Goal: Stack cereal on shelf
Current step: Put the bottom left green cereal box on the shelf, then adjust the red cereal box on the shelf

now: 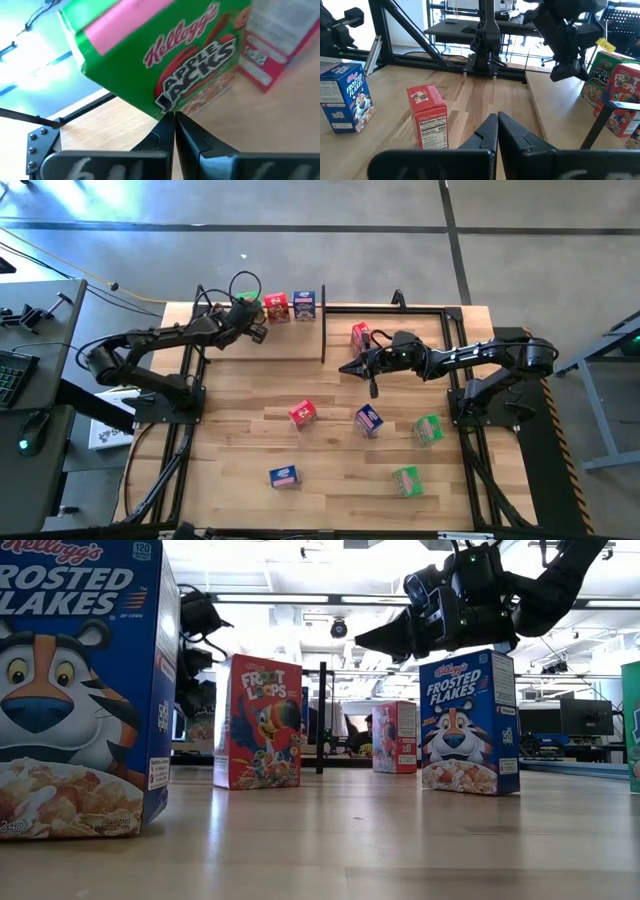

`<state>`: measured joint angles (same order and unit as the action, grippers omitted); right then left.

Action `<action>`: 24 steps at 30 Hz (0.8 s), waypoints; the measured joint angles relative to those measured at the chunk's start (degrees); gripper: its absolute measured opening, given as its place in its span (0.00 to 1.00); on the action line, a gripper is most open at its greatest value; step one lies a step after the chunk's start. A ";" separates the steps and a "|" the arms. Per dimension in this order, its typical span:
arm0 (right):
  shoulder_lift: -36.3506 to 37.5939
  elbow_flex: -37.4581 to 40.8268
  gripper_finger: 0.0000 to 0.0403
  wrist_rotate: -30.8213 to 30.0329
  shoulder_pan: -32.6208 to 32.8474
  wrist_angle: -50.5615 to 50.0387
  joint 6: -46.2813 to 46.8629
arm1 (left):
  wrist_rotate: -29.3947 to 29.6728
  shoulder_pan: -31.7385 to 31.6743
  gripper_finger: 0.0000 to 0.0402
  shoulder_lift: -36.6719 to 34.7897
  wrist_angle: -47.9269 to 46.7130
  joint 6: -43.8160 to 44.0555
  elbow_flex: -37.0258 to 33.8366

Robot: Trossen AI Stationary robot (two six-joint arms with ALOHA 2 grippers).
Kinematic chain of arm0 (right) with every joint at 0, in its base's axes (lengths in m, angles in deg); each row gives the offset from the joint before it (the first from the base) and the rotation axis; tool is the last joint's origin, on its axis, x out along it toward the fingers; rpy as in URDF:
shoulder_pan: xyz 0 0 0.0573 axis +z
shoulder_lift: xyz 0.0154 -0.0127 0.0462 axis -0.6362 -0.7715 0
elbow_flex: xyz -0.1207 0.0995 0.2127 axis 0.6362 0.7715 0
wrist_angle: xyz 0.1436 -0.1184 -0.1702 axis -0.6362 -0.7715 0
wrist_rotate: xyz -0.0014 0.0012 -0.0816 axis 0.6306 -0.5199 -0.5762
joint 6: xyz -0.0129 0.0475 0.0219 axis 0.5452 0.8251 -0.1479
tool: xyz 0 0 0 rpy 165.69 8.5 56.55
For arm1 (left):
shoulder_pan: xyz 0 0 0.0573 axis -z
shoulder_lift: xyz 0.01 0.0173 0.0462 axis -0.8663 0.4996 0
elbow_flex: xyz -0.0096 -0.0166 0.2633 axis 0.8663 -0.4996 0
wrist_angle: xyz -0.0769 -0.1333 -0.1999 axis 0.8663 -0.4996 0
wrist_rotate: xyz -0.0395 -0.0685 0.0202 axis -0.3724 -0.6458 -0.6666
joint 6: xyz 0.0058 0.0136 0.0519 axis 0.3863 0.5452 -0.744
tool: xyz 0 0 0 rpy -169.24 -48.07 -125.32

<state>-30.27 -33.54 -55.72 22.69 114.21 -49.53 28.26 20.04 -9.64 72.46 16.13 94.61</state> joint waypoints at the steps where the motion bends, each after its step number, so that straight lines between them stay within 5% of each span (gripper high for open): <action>1: 0.00 0.00 0.00 0.02 -0.02 0.00 0.00 | -0.01 0.40 0.01 -0.56 -0.47 0.03 0.00; 13: 0.00 0.00 0.00 0.02 0.00 -0.03 0.00 | -12.43 10.66 0.01 -10.52 -4.89 4.08 -0.02; 24: 0.00 0.01 0.00 0.02 -0.01 -0.36 0.00 | -13.18 17.33 0.01 1.18 15.11 1.77 0.00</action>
<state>-30.27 -33.53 -55.70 22.68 113.85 -49.53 15.08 37.37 -8.46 87.57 17.90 94.61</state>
